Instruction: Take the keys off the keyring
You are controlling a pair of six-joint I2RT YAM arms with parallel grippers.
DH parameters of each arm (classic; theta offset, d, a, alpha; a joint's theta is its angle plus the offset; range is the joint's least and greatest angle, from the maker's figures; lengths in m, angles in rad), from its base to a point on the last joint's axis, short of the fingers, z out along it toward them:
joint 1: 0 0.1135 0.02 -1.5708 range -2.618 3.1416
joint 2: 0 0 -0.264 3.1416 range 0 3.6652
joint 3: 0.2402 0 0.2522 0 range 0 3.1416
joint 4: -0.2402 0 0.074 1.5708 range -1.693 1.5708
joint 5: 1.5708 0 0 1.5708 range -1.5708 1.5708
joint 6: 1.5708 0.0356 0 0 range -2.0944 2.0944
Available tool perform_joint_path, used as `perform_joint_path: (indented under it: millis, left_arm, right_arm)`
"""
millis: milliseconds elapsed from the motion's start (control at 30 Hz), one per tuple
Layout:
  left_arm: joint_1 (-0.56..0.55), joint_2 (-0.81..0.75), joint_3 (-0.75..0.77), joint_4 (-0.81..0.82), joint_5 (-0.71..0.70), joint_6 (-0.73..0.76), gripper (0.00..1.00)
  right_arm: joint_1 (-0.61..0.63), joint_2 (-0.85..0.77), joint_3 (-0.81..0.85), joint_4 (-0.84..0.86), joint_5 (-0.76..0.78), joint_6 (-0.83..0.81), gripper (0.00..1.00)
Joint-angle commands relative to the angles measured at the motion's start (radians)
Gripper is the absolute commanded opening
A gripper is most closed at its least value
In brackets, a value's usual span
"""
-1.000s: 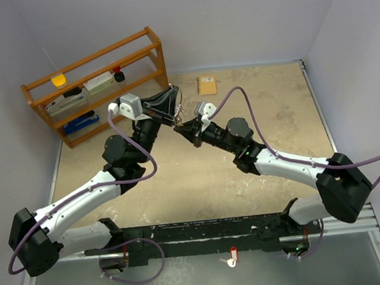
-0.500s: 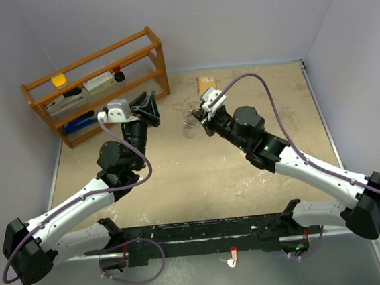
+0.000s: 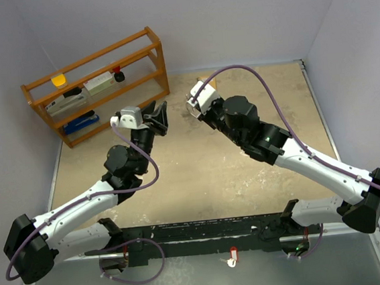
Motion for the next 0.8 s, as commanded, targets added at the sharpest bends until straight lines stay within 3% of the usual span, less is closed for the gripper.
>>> perform_joint_path:
  millis: [0, 167, 333, 767]
  left_arm:
    - [0.001, 0.038, 0.005, 0.188, 0.128, -0.081, 0.37]
    - [0.001, 0.118, -0.016, 0.323, 0.271, -0.139, 0.43]
    - [0.001, 0.175, -0.05, 0.4, 0.381, -0.106, 0.53]
    - [0.001, 0.174, -0.117, 0.439, 0.364, -0.042, 0.6]
  right_arm:
    - [0.028, 0.011, 0.066, 0.019, 0.084, -0.045, 0.0]
    - [0.045, 0.018, 0.065, 0.045, 0.108, -0.049, 0.0]
    - [0.055, 0.013, 0.063, 0.068, 0.111, -0.058, 0.0]
    - [0.059, -0.009, 0.055, 0.105, 0.134, -0.105, 0.0]
